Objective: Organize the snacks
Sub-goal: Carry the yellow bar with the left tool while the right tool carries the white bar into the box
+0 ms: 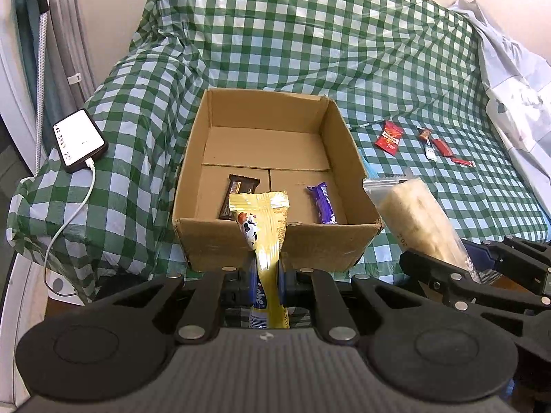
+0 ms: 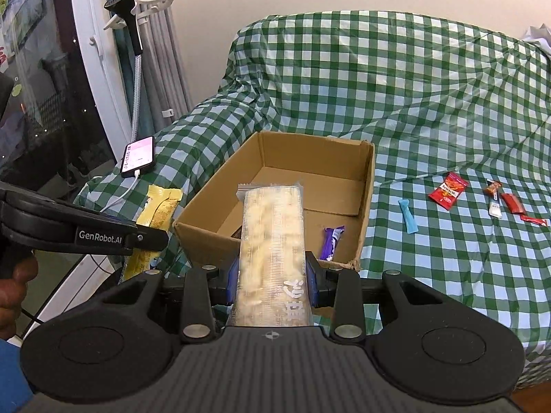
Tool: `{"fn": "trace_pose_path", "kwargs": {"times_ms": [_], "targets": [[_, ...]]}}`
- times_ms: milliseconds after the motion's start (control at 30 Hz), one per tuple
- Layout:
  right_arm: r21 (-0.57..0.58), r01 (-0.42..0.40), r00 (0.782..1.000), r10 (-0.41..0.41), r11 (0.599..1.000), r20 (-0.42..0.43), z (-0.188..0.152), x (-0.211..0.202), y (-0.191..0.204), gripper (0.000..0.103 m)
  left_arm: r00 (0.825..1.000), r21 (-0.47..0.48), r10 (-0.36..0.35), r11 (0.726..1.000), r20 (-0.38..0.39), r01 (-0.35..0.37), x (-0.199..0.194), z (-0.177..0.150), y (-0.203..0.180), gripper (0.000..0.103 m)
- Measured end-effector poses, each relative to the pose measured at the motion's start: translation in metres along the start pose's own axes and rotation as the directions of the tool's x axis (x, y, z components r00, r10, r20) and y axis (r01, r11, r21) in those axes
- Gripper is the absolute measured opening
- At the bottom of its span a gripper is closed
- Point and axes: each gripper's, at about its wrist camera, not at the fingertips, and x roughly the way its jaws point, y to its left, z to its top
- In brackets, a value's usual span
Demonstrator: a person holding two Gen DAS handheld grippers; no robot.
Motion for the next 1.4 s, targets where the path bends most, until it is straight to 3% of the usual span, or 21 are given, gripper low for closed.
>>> {"fn": "trace_pose_path", "kwargs": {"times_ms": [633,1133,1400], "targets": [[-0.007,0.014,0.999,-0.014,1.0,-0.048,0.014,0.031,-0.004,0.038,0.999,-0.017,0.013,1.0,-0.052,-0.014,0.033,0.016,0.018,0.012],[0.01,0.03,0.998,-0.03,0.999,-0.064,0.046,0.077,-0.013,0.038,0.998,-0.061,0.016,0.998,-0.064,-0.02,0.071,0.063,0.04,0.013],[0.025,0.031,0.996,-0.029,0.999,-0.087,0.061,0.116,-0.025,0.038,0.996,-0.082,0.038,0.996,-0.082,-0.044,0.11,0.097,0.046,0.013]]}}
